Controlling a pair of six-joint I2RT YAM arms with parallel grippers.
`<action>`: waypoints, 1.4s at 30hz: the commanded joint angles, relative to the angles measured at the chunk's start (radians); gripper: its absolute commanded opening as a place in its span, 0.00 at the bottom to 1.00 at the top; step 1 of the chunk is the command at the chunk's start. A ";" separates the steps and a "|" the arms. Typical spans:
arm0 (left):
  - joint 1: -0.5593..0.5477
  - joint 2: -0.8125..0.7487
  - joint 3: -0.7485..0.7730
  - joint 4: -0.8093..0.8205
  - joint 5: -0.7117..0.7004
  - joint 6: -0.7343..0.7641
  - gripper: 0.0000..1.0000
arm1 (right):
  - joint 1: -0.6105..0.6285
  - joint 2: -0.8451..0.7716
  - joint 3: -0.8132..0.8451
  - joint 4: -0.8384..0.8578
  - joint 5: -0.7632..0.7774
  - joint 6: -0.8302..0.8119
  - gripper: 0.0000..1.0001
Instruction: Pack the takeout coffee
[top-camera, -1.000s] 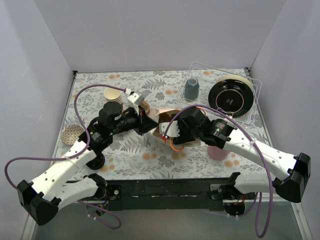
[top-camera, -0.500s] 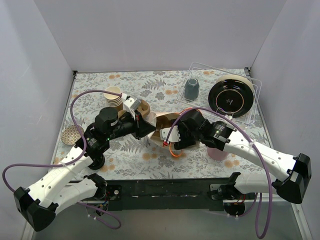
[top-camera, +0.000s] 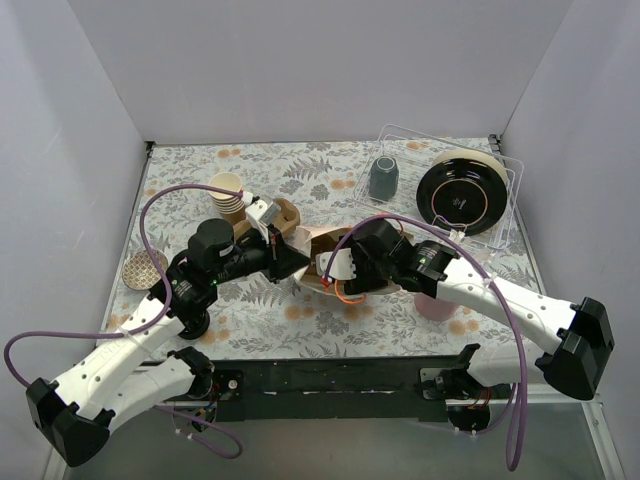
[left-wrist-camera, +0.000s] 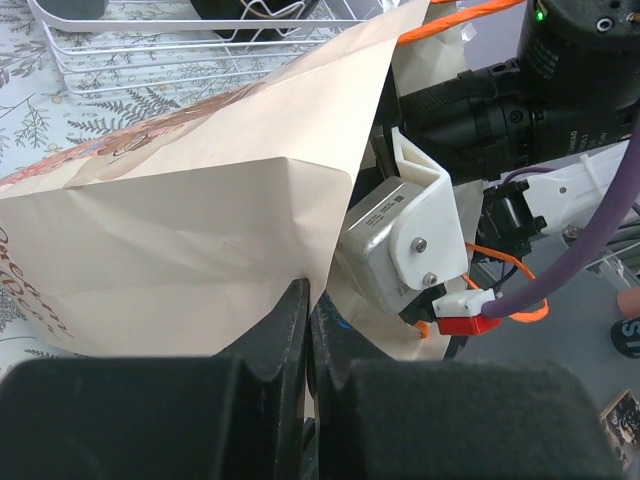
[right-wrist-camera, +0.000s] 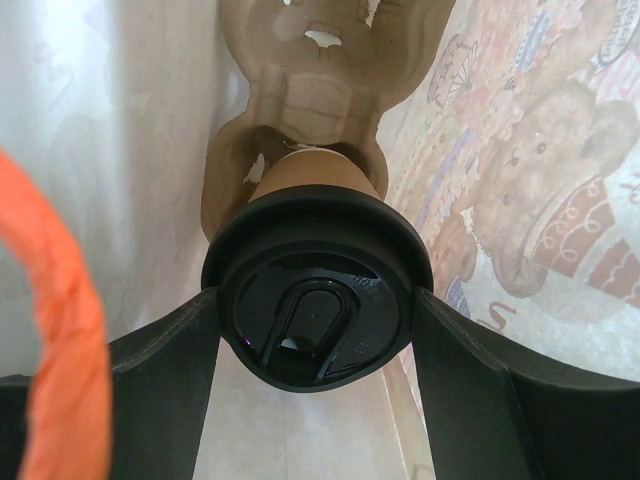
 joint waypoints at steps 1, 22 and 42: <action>-0.006 -0.037 -0.005 0.039 0.030 0.019 0.00 | -0.007 -0.004 0.006 0.032 0.024 0.003 0.43; -0.005 -0.031 -0.037 0.064 0.043 -0.045 0.00 | -0.009 0.004 -0.037 0.142 -0.040 -0.061 0.41; -0.005 -0.066 -0.066 0.056 0.049 -0.010 0.00 | -0.009 -0.010 -0.122 0.222 -0.011 -0.104 0.41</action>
